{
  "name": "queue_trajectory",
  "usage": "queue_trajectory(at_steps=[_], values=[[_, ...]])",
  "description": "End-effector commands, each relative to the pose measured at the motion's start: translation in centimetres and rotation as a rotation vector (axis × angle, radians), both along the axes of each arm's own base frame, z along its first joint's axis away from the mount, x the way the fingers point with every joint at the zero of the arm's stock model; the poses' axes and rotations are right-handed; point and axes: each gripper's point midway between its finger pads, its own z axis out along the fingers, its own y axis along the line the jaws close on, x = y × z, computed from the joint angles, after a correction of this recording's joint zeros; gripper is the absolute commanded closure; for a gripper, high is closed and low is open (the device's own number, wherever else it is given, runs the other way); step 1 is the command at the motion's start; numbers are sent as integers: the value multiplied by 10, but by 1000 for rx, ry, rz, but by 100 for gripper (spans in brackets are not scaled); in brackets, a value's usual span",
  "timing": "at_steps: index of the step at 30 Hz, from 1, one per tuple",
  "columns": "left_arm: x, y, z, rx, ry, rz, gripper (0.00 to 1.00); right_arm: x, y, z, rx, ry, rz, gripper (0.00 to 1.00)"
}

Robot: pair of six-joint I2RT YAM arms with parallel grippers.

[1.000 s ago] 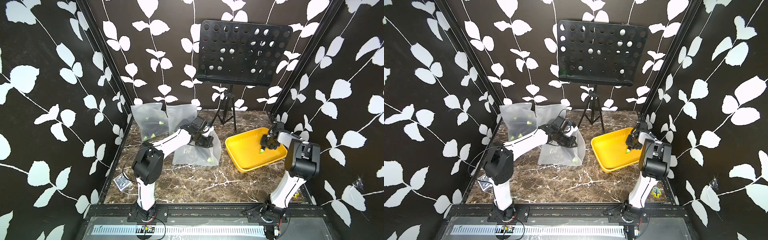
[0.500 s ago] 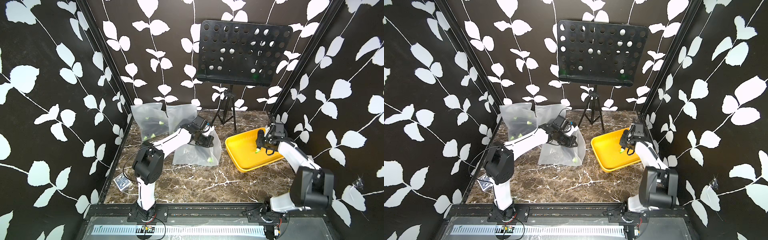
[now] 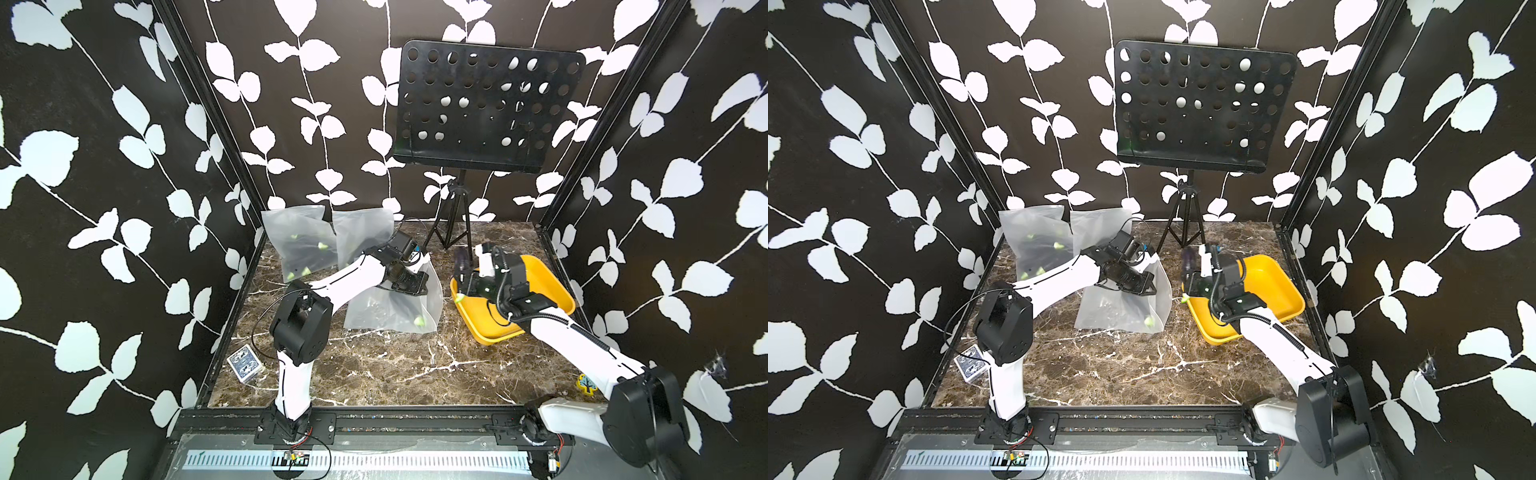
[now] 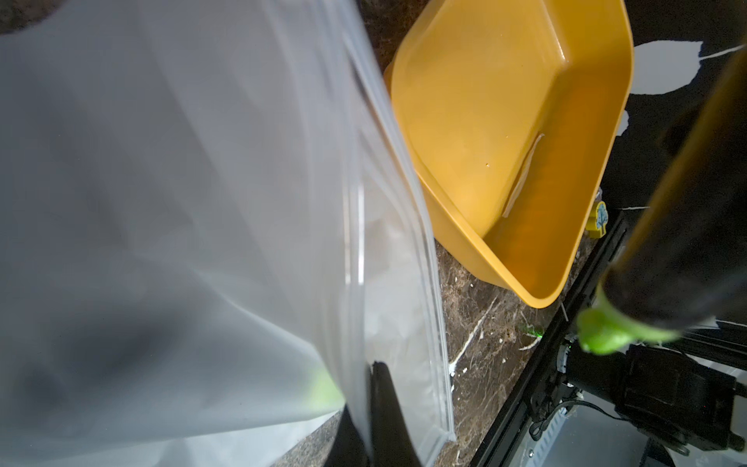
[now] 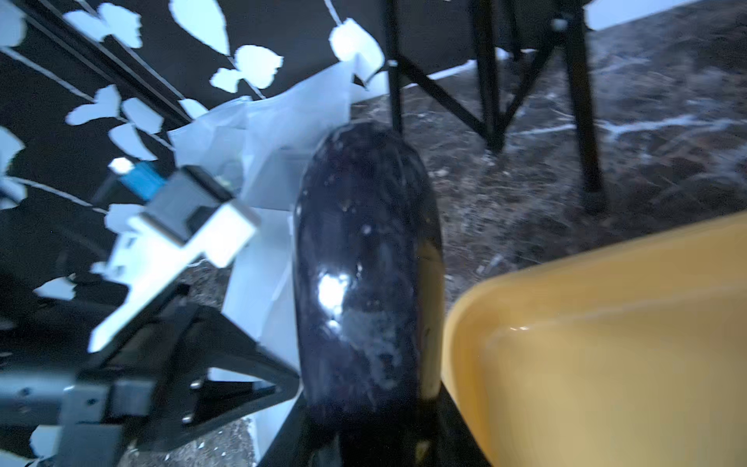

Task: Place the eggplant in a zip-top bag and seal the zipper
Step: Place the eggplant in the zipper food storage bag.

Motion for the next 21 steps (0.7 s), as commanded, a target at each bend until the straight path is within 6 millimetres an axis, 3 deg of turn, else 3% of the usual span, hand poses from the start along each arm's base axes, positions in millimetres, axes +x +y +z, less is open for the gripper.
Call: queue_trajectory(at_steps=[1,10,21], values=[[-4,-4,21,-53,5,-9,100,8,28,24,78,-146,18,76],[-6,-4,50,-204,72,14,100,-3,60,-11,44,-230,54,75],[5,1,67,-275,91,71,100,-22,56,-32,50,-205,35,74]])
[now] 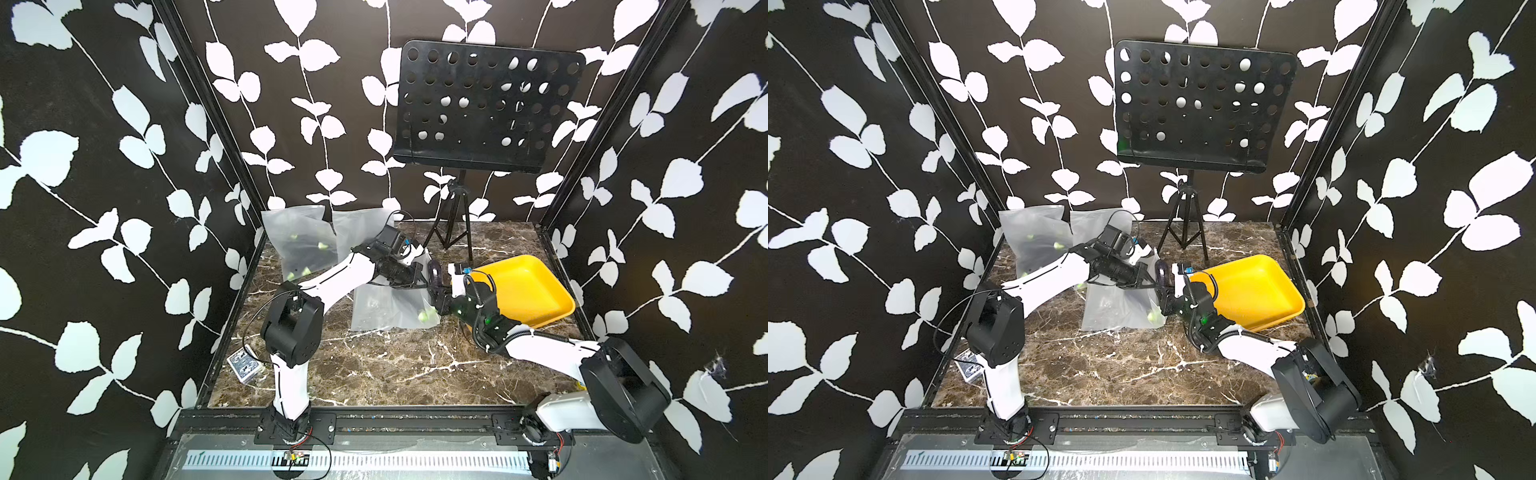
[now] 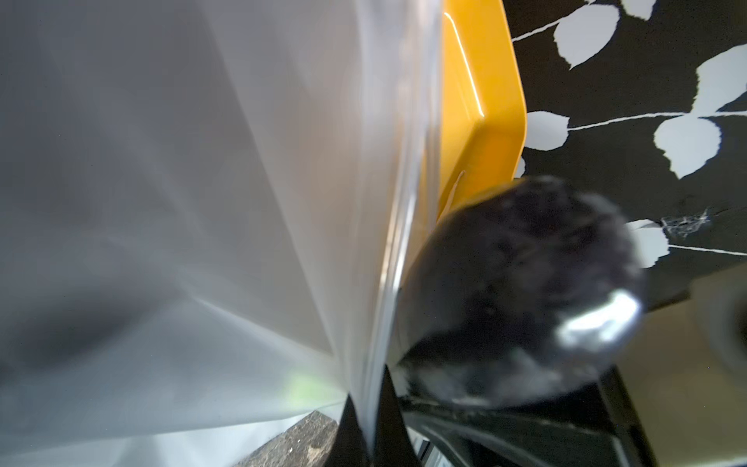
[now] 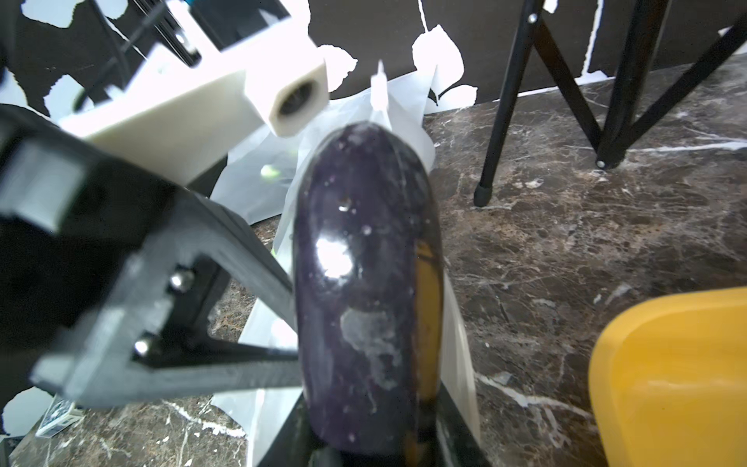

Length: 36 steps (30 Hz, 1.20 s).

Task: Place the eggplant in a zip-top bag and seal the zipper
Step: Place the eggplant in the zipper food storage bag.

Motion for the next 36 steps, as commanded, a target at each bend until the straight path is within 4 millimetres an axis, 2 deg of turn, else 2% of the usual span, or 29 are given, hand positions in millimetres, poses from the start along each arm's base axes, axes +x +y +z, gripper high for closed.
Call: queue_trajectory(at_steps=[1,7,11,18,21,26,36], values=[[-2,-1,36,-78,-41,0,100,-2,0,12,36,-31,-13,74],[-4,15,31,34,-104,-21,100,-10,6,2,-17,62,39,73],[-2,27,27,85,-147,24,100,-17,9,-2,-62,108,87,73],[-6,23,26,81,-153,-4,100,-26,21,-5,-112,166,184,73],[-10,24,30,75,-163,-23,100,-21,21,-11,-147,194,175,73],[-23,25,33,84,-171,-65,100,-6,16,-6,-173,233,134,72],[-39,32,34,65,-180,-67,100,15,27,8,-168,353,182,69]])
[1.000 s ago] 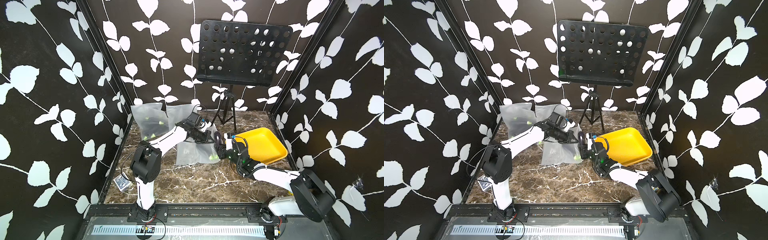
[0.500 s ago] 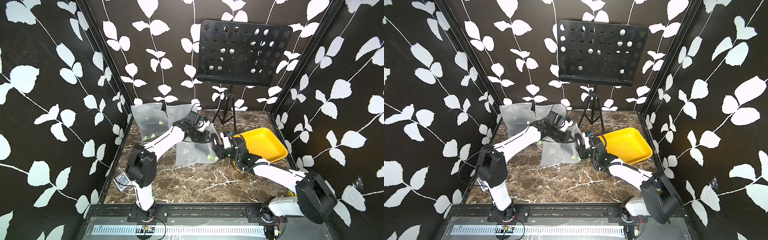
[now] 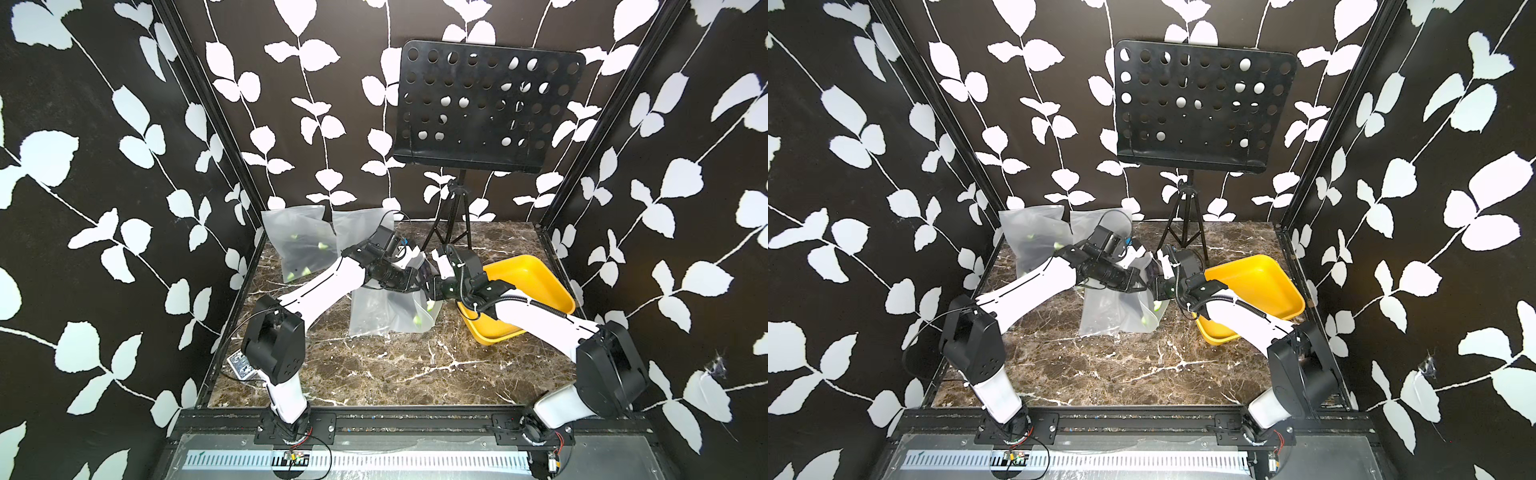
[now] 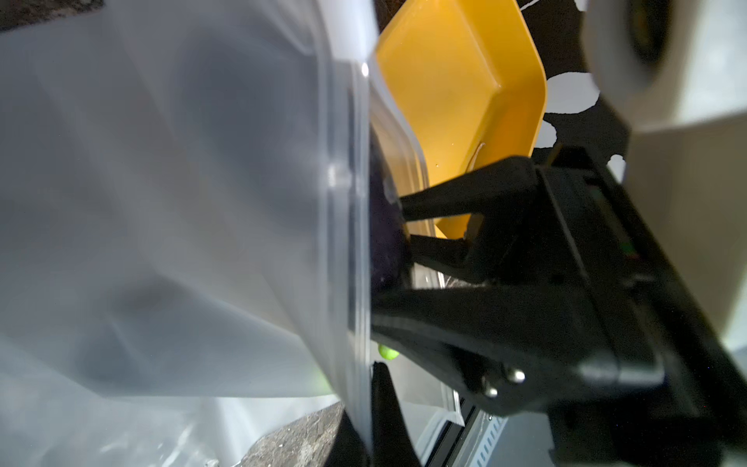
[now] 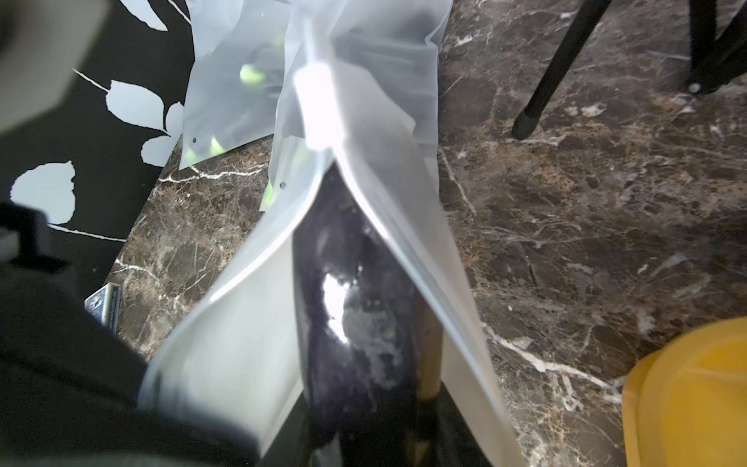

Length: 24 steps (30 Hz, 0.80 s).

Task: Place the eggplant in a zip-top bag and seal the zipper
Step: Place the eggplant in the zipper food storage bag.

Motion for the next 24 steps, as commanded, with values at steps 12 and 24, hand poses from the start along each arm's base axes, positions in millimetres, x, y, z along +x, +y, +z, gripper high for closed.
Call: queue_trajectory(at_steps=[12,24], values=[[1,8,17,-14,-95,47,100,-34,7,-20,-70,257,158,70],[-23,-9,25,-115,-71,-50,100,-20,35,-12,0,283,230,62]])
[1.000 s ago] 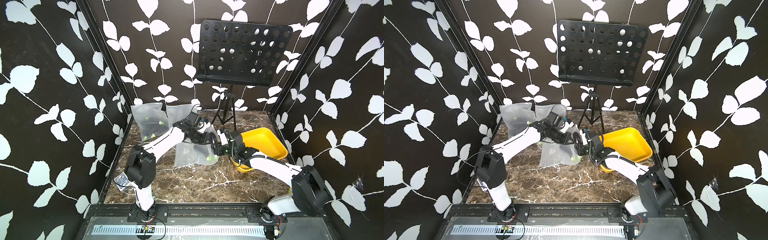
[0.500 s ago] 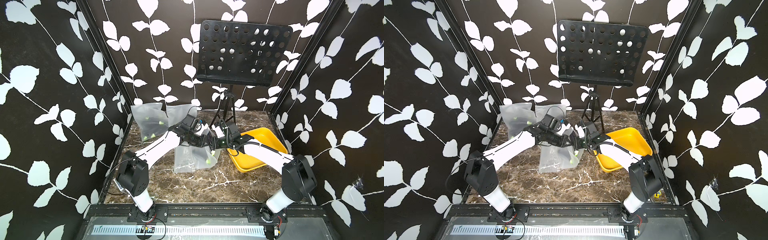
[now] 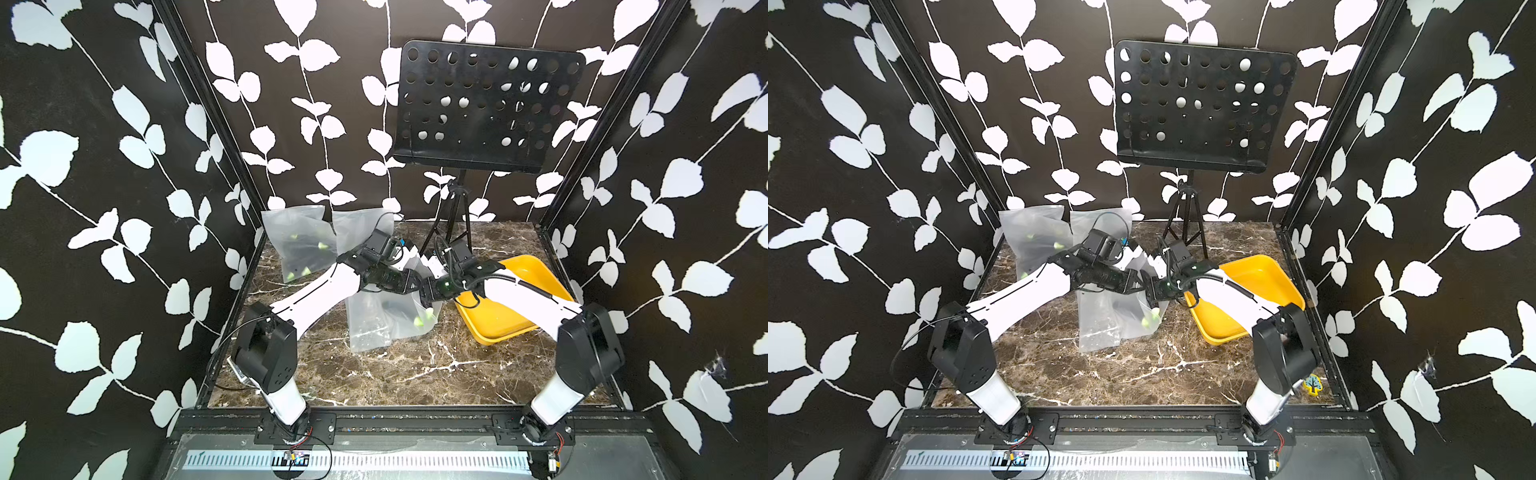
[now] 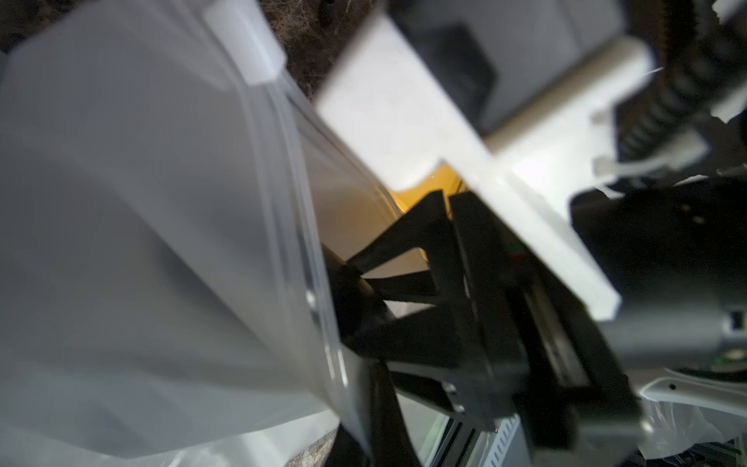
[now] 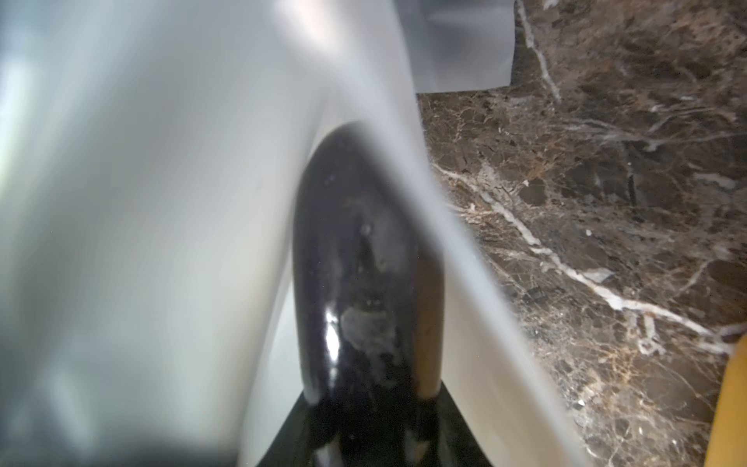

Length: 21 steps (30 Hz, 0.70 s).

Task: Place the eggplant in a zip-top bag and seal the zipper
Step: Place the eggplant in the zipper food storage bag.

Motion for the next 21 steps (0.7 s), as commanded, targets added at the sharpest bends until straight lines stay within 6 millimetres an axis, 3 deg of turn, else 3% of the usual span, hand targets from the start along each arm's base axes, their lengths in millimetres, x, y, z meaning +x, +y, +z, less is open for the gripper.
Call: queue_trajectory(at_steps=[1,7,11,12,16,21], values=[[-16,-7,22,-71,-36,-47,100,2,16,10,53,-5,50,58],[-7,1,16,-53,-25,3,100,4,12,35,85,-88,25,41],[0,8,12,-52,-22,32,100,0,-6,33,49,-96,-16,39],[1,10,12,-49,-27,35,100,-2,-11,44,66,-118,-25,39],[0,11,5,-28,-17,24,100,-1,-25,60,123,-162,-84,39],[-5,11,-10,-8,28,15,100,1,-27,89,244,-243,-130,39]])
